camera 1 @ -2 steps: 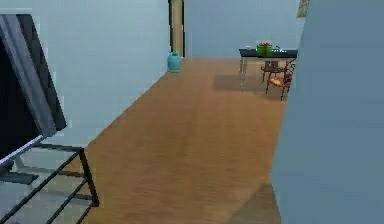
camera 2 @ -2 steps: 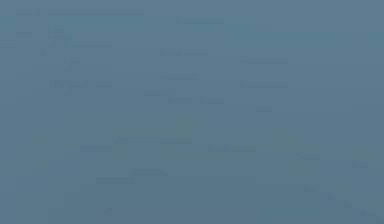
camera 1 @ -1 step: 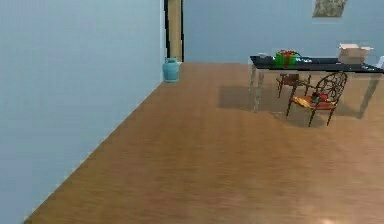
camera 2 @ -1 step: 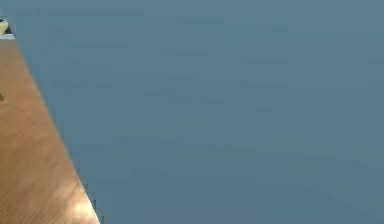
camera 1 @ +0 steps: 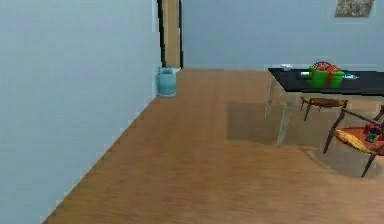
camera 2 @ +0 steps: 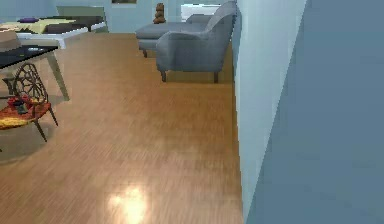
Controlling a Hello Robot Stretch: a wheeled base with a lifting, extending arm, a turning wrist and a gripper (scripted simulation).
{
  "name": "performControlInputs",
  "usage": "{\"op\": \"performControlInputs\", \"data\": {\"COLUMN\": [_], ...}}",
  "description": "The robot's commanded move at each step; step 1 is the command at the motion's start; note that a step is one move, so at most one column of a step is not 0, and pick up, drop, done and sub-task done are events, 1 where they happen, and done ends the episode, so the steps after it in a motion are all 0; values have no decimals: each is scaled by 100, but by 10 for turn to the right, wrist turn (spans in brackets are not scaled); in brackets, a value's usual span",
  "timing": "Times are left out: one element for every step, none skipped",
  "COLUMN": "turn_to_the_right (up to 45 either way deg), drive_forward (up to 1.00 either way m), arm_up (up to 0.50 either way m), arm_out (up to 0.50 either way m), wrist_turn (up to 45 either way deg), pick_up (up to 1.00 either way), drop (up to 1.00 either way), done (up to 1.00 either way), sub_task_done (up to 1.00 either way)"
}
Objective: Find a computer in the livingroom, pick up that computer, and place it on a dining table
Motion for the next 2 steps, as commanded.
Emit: {"op": "performControlInputs", "data": {"turn_to_the_right": [0, 30], "drive_forward": [100, 0], "arm_up": [0, 0], "arm_out": [0, 0], "wrist_turn": [0, 0], "pick_up": [0, 0], "drop": [0, 0], "done": [0, 0], "sub_task_done": [0, 0]}}
